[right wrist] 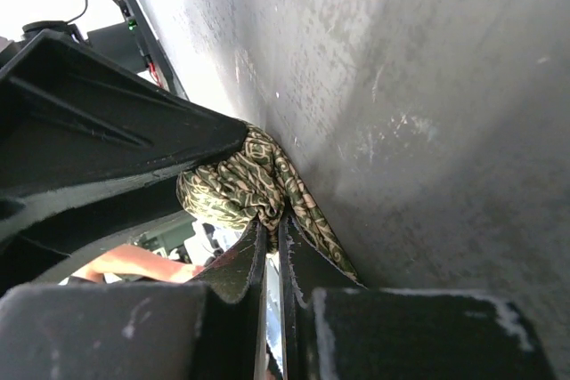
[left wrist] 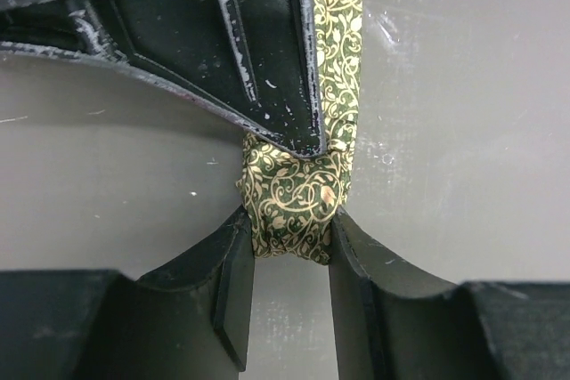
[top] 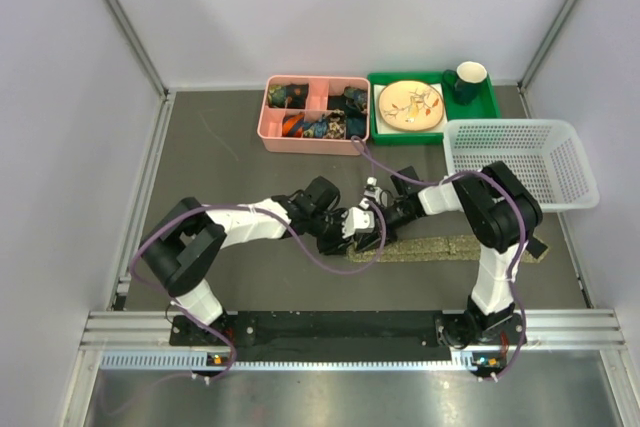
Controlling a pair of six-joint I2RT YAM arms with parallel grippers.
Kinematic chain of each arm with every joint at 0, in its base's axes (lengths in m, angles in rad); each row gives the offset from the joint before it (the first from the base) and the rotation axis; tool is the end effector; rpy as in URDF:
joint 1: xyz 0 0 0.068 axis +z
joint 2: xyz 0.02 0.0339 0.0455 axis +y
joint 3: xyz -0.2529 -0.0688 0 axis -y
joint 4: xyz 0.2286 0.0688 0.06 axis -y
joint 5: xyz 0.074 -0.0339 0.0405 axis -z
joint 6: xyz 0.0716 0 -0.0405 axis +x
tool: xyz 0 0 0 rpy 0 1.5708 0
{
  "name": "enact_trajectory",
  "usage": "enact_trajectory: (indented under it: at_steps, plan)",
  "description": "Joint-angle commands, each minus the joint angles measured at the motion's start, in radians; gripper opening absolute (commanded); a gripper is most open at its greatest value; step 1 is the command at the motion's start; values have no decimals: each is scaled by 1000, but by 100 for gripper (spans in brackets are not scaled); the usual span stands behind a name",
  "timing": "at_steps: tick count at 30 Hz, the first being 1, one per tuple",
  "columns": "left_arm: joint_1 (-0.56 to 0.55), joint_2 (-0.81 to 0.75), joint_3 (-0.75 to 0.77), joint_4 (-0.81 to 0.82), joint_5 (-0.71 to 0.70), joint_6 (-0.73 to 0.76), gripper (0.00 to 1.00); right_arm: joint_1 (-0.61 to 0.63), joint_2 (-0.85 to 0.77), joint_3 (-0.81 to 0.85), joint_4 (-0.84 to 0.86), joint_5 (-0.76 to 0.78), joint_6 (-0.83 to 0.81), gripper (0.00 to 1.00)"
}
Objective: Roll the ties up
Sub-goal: Roll the tie at the center of the board.
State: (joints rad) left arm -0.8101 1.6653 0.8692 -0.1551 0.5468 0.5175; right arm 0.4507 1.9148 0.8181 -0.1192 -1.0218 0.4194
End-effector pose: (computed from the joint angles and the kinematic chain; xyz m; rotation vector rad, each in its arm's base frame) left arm 0.1972 -0.2612 0.1338 1.7122 1.8258 -0.8080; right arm 0.2450 0.1864 0.0712 0.3013 -2.5896 -1.5146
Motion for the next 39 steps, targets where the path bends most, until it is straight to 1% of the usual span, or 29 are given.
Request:
enact_trajectory:
  at_steps: [1,2,3,4,6,8,10,11,13,14,17,18,21,25,27,32,35,36,37,38,39]
  plan:
    - [-38,-9,37,-78,-85,50,18,23,9,-33,27,163,-60,2]
    - [-38,-16,25,-72,-76,50,21,23,10,-33,21,166,-59,0]
    - [-38,-28,18,-64,-64,50,27,22,15,-33,18,169,-59,0]
    - [-38,-54,5,-37,-53,49,39,23,29,-31,16,176,-59,0]
    - [-40,-70,-27,-11,-32,49,43,23,39,-25,6,192,-62,0]
    - [-22,-70,-41,25,-27,17,53,22,47,-19,-14,207,-74,0]
    - [15,-61,-64,70,54,-22,55,22,47,-17,-37,215,-93,0]
    - [58,-61,-102,145,99,-55,57,22,46,-17,-45,218,-99,0]
    - [89,-79,-159,280,206,-76,62,23,43,-17,-56,232,-110,0]
    - [100,-87,-224,446,225,-109,67,23,43,-19,-57,235,-113,0]
    - [103,-67,-306,662,268,-184,70,22,59,-10,-77,247,-114,0]
    - [101,-53,-311,725,278,-201,70,22,70,-7,-85,256,-114,0]
    - [100,-16,-348,846,321,-251,70,23,76,0,-102,266,-116,0]
    - [92,36,-375,908,332,-258,69,25,102,15,-126,276,-116,0]
    - [78,85,-403,969,297,-243,65,25,115,19,-137,285,-111,0]
    - [52,151,-417,1005,271,-189,54,25,130,24,-145,295,-107,0]
    - [52,149,-388,958,260,-202,40,23,135,26,-145,292,-105,0]
    - [48,142,-363,891,246,-180,30,25,136,27,-146,287,-106,0]
    - [45,123,-349,861,230,-169,27,23,135,29,-146,284,-108,0]
    - [42,108,-334,812,181,-159,26,25,130,27,-143,279,-108,0]
    - [28,97,-291,658,156,-114,24,25,127,24,-139,281,-108,0]
